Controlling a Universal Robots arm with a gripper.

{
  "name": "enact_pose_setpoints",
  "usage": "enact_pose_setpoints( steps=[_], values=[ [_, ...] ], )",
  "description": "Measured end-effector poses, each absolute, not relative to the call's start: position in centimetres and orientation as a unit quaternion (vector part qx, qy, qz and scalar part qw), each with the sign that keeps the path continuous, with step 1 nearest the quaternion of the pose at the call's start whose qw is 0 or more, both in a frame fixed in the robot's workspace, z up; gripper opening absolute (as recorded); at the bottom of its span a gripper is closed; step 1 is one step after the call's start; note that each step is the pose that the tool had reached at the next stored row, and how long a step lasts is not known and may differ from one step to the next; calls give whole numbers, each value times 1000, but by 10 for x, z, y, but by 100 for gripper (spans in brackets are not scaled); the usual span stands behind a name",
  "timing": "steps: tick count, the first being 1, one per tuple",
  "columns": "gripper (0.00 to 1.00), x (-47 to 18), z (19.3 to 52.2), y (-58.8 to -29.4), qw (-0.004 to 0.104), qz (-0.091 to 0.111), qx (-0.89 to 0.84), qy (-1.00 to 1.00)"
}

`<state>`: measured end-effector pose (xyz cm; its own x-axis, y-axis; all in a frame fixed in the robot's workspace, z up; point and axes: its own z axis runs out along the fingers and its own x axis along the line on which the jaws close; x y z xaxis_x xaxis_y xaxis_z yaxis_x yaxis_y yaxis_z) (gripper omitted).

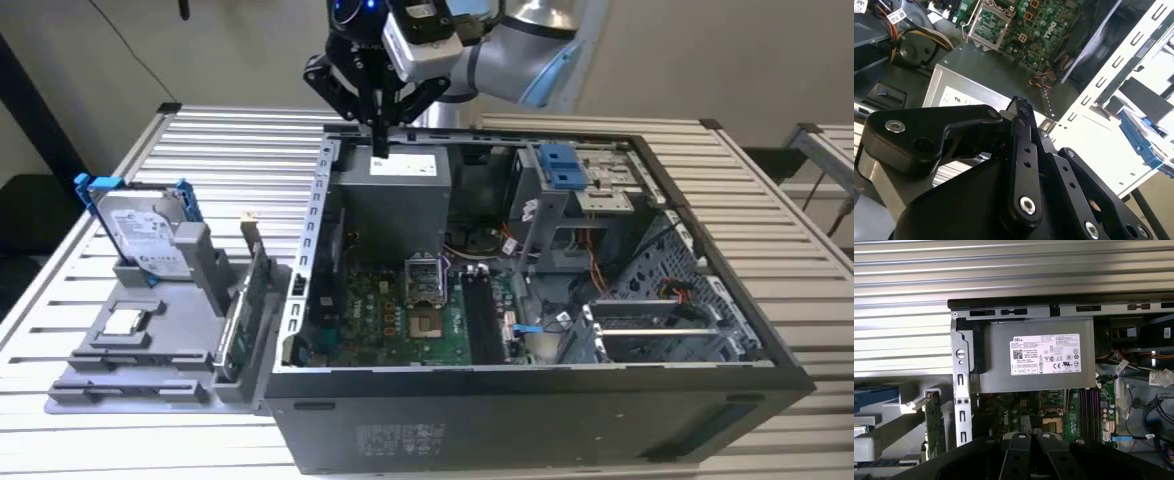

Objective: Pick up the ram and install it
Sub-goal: 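Reach for the ram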

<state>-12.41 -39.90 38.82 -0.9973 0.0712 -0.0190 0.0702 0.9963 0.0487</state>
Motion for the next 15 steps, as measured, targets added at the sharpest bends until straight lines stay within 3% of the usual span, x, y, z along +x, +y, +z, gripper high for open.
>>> enact_pose_setpoints(
  steps=[15],
  values=[
    [11,-126,386,-399,10,24,35,999]
  ],
)
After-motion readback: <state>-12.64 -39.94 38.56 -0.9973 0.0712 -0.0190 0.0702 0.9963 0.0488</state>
